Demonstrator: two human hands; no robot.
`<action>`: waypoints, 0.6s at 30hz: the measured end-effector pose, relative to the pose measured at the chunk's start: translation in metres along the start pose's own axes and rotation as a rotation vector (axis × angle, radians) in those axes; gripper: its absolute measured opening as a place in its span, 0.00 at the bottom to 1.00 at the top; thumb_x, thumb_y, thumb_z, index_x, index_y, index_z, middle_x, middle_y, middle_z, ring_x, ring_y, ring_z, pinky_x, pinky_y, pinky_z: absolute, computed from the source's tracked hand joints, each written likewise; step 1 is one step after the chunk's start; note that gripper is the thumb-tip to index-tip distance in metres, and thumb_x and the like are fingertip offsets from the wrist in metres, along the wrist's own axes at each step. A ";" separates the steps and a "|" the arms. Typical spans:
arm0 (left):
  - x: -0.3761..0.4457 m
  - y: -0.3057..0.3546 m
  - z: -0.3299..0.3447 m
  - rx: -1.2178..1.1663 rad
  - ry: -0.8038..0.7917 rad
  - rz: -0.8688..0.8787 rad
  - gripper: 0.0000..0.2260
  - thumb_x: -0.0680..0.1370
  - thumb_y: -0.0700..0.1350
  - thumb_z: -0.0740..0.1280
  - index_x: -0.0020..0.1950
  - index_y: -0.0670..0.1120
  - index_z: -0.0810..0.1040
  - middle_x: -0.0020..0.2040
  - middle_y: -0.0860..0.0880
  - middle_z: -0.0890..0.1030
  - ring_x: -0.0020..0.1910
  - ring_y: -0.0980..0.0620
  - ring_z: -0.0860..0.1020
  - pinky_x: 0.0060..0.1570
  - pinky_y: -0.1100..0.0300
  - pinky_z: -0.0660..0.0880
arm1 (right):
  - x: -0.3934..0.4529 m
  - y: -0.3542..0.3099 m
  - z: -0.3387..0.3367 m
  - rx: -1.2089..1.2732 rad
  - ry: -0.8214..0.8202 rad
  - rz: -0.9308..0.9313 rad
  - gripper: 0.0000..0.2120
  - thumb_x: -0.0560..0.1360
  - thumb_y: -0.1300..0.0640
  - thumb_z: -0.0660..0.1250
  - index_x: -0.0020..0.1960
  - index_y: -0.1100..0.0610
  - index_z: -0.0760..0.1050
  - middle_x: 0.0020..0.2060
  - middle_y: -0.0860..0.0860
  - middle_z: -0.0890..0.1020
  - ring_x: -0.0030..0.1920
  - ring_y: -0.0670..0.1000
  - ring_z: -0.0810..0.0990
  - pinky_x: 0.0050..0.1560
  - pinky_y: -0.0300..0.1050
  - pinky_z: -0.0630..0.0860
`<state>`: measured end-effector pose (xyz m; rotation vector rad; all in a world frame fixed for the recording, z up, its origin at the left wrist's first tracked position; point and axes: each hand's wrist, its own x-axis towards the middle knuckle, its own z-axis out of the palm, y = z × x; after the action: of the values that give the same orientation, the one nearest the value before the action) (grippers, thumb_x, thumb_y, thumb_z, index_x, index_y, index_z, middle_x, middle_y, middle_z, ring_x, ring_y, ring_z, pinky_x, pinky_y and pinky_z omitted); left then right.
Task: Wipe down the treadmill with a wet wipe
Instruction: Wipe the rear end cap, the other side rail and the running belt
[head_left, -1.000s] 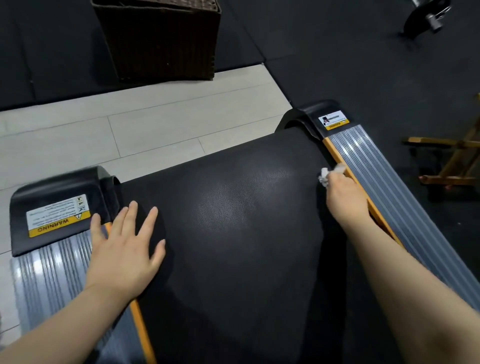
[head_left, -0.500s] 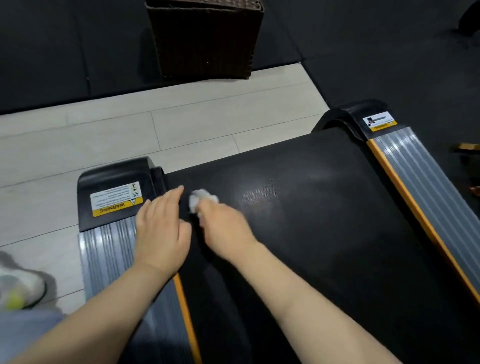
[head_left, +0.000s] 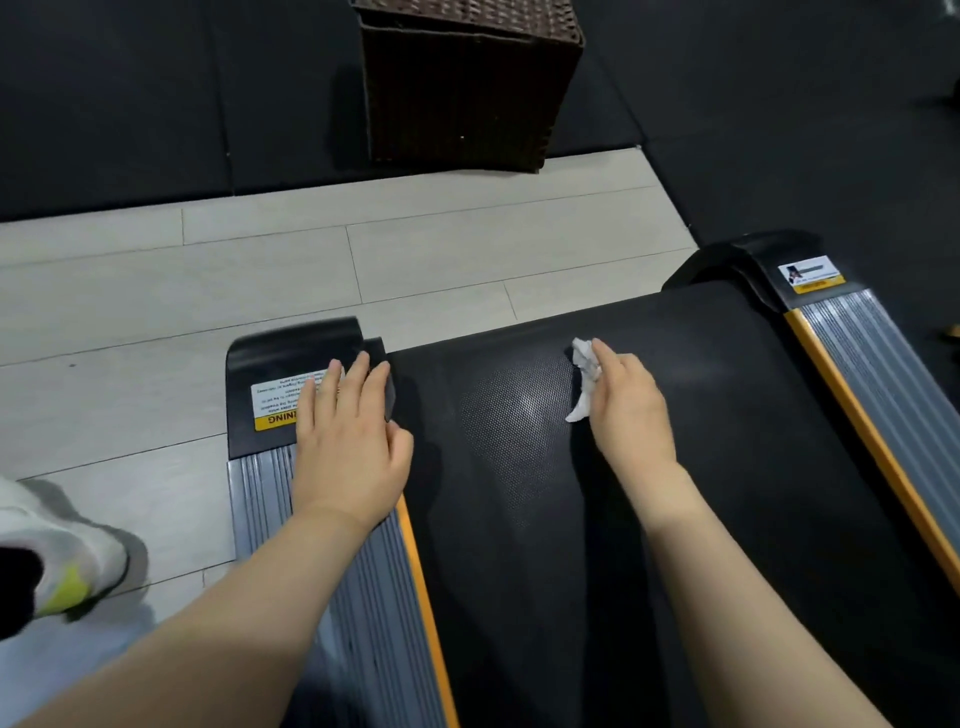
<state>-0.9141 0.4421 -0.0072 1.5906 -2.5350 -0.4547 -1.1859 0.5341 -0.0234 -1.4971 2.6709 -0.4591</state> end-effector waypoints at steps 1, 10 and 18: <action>0.000 0.000 0.000 -0.001 -0.012 -0.004 0.30 0.75 0.49 0.51 0.78 0.45 0.63 0.79 0.46 0.61 0.79 0.45 0.55 0.78 0.46 0.48 | -0.001 -0.004 -0.001 0.010 -0.005 -0.030 0.23 0.76 0.65 0.64 0.70 0.57 0.70 0.50 0.57 0.76 0.48 0.58 0.77 0.46 0.49 0.75; 0.002 0.000 -0.001 -0.012 -0.038 -0.008 0.26 0.78 0.47 0.56 0.77 0.46 0.64 0.79 0.47 0.60 0.80 0.46 0.54 0.79 0.47 0.48 | -0.001 -0.006 -0.032 0.176 -0.347 -0.035 0.11 0.77 0.61 0.64 0.57 0.54 0.79 0.46 0.51 0.80 0.47 0.51 0.79 0.48 0.44 0.73; 0.001 0.000 -0.002 -0.013 -0.026 -0.021 0.26 0.77 0.48 0.54 0.76 0.46 0.66 0.79 0.47 0.61 0.79 0.47 0.55 0.79 0.48 0.48 | -0.041 -0.089 0.031 0.217 -0.010 -0.075 0.15 0.77 0.46 0.62 0.41 0.57 0.75 0.38 0.50 0.75 0.40 0.51 0.73 0.40 0.43 0.71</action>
<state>-0.9139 0.4412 -0.0057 1.6192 -2.5308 -0.4973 -1.0851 0.5182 -0.0324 -1.5339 2.4694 -0.7175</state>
